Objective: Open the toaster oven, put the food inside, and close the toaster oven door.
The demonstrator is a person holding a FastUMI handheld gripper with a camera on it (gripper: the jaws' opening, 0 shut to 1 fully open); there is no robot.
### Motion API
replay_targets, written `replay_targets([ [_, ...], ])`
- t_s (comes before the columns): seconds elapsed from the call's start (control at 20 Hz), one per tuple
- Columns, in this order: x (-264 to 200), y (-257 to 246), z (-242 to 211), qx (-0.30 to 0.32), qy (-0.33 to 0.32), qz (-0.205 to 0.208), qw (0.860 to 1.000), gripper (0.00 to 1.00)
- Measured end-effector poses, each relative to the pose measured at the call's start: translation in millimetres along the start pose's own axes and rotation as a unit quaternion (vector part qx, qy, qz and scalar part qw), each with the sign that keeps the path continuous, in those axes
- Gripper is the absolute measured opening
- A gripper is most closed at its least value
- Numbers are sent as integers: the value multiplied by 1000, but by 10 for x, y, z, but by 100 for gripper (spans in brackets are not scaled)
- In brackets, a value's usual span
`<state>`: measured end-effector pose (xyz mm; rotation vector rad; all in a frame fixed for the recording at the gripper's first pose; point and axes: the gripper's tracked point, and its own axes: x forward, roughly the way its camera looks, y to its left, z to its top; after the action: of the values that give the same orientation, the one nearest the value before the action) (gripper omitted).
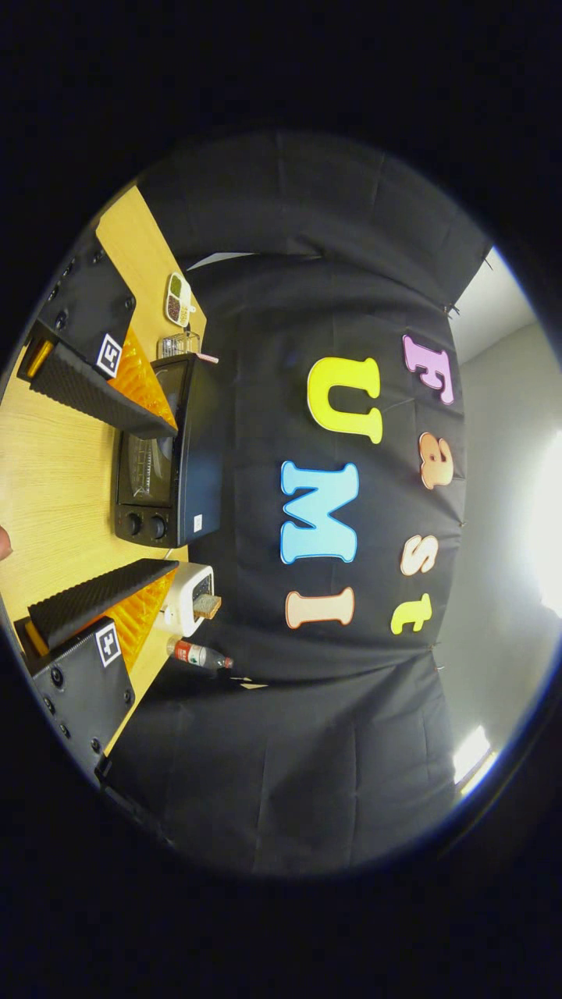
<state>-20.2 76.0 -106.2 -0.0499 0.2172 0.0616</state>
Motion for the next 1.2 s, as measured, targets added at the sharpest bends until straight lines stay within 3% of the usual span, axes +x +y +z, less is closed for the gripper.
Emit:
replay_targets([
  [1.2, -63, -210, 21, 23, -17, -14, 1000, 98],
])
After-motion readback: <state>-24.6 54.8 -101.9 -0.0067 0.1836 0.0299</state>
